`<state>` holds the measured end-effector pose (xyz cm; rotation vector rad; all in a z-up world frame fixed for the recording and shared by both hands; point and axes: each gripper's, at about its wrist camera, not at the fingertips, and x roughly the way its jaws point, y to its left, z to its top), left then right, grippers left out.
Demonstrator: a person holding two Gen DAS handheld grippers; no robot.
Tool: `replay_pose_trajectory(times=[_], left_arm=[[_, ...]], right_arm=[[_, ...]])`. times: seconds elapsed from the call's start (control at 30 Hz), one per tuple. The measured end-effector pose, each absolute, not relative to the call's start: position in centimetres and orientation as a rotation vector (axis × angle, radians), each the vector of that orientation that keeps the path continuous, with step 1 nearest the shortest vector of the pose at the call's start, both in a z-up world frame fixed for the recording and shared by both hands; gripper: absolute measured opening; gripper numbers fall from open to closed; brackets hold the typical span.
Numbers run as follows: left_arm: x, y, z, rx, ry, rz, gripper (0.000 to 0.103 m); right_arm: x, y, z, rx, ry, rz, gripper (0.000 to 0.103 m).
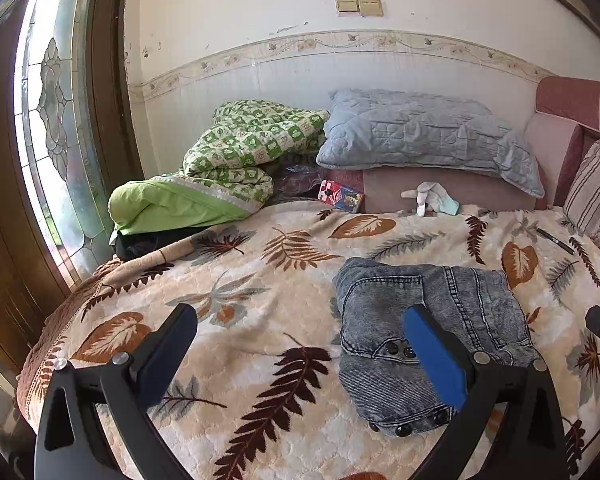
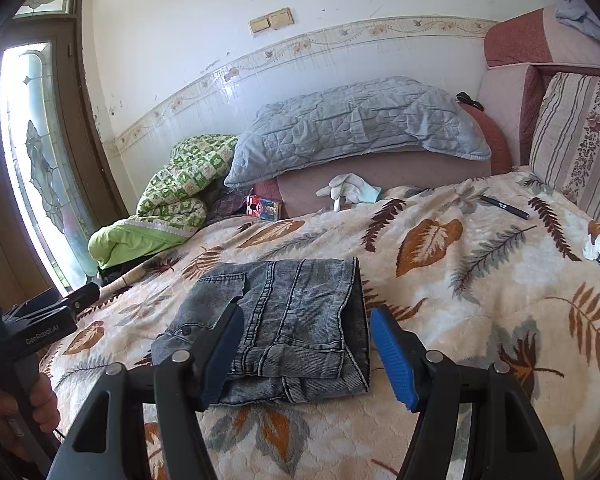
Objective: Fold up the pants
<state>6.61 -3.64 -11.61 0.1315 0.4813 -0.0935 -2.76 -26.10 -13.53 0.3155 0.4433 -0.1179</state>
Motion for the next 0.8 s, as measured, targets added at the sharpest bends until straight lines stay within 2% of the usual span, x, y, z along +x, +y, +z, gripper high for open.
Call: replay_pose_trajectory(times=[0.8], left_arm=[[6.17, -3.84, -11.33, 0.139, 0.478, -0.105, 0.103]], right_arm=[[-2.93, -25.78, -13.38, 0.293, 0.433, -0.122, 0.069]])
